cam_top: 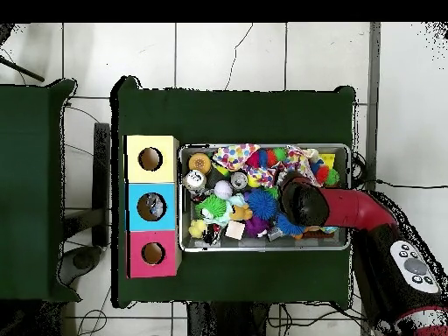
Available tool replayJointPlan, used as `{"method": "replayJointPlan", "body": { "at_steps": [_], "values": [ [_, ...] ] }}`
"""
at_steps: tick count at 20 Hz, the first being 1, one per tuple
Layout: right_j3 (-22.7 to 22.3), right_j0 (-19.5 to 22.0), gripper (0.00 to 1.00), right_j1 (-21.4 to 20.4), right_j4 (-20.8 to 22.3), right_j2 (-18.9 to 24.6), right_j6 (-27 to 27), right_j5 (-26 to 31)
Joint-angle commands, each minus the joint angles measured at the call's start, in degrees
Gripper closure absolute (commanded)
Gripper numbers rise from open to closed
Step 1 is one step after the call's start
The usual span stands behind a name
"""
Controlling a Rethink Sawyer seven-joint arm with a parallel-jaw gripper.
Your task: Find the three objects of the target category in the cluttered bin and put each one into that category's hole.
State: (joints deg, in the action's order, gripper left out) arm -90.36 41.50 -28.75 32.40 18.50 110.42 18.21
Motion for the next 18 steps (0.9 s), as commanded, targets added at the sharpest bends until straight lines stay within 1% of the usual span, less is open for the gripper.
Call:
{"method": "replayJointPlan", "body": {
  "at_steps": [1,2,4,5,7,9,12,18],
  "values": [
    [1.17,-3.34,1.0,-1.63,3.88,1.19,-5.22,3.96],
    [-0.01,-5.34,1.0,-5.85,2.32,-0.14,-4.19,8.05],
    [-1.05,-7.58,1.0,-10.73,0.47,-1.29,-3.94,13.57],
    [-1.12,-9.35,1.0,-13.43,-0.76,-2.34,-3.43,17.19],
    [-1.17,-11.26,1.0,-15.67,-1.63,-3.68,-2.24,20.14],
    [-0.7,-12.69,1.0,-17.08,-1.83,-4.52,-1.85,22.62],
    [-0.12,-13.97,1.0,-18.06,-1.83,-5.1,-0.66,24.55],
    [-1.03,-14.43,1.0,-19.02,-0.87,-5.83,0.55,24.33]
  ]
}}
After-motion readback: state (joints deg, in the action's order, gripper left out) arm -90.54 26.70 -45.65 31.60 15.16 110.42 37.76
